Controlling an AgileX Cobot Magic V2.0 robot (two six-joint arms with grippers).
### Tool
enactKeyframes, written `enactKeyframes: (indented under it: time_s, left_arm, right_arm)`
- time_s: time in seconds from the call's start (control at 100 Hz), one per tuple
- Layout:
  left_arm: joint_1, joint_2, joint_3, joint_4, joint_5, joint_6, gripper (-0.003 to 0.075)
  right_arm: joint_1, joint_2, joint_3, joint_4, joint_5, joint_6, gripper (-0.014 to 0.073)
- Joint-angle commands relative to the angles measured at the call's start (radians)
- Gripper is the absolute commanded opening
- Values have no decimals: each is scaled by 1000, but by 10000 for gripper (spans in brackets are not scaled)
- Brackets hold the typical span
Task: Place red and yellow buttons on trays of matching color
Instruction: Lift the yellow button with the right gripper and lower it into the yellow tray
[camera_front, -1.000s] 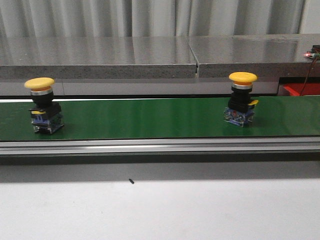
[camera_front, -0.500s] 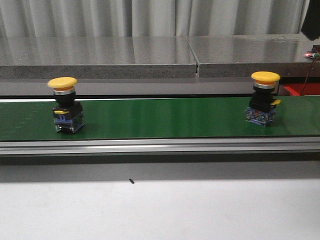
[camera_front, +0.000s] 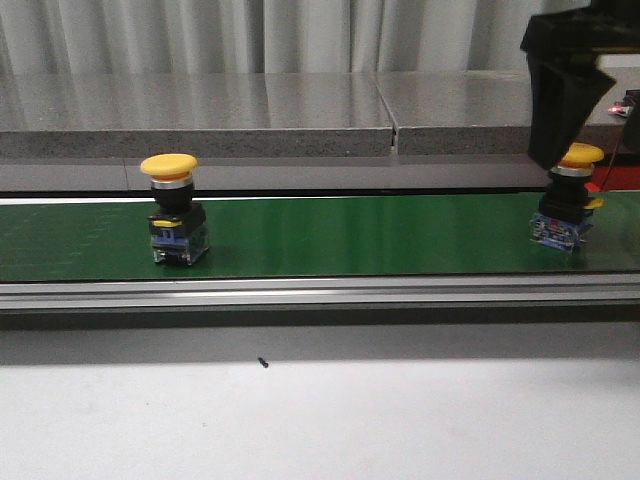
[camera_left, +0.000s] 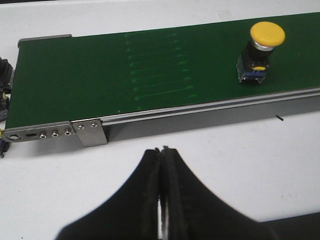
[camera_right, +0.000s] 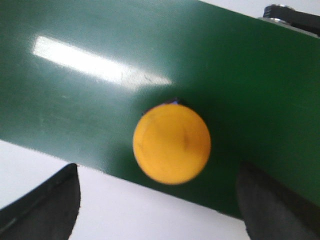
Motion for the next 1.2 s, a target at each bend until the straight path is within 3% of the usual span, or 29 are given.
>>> enactKeyframes:
  time_s: [0.0, 0.14, 0.35, 0.45, 0.71, 1.02, 1.19]
  left_arm:
    - [-9, 4, -26, -25, -65, 0, -20]
    - [-9, 4, -26, -25, -65, 0, -20]
    - [-9, 4, -26, -25, -65, 0, -20]
    - [-9, 4, -26, -25, -65, 0, -20]
    - [-9, 4, -26, -25, -65, 0, -20]
    - [-9, 4, -26, -25, -65, 0, -20]
    - [-9, 4, -26, -25, -65, 0, -20]
  right_arm:
    - [-16, 4, -34, 2, -76, -12, 615]
    - [-36, 46, -34, 2, -128, -11, 533]
    - [-53, 61, -34, 2, -122, -8, 183]
    - [-54, 43, -34, 2, -124, -2, 89]
    - [-134, -42, -34, -17, -108, 64, 73]
    - [-374, -80, -29, -41, -67, 114, 73]
    - [-492, -71, -17, -52, -112, 143, 73]
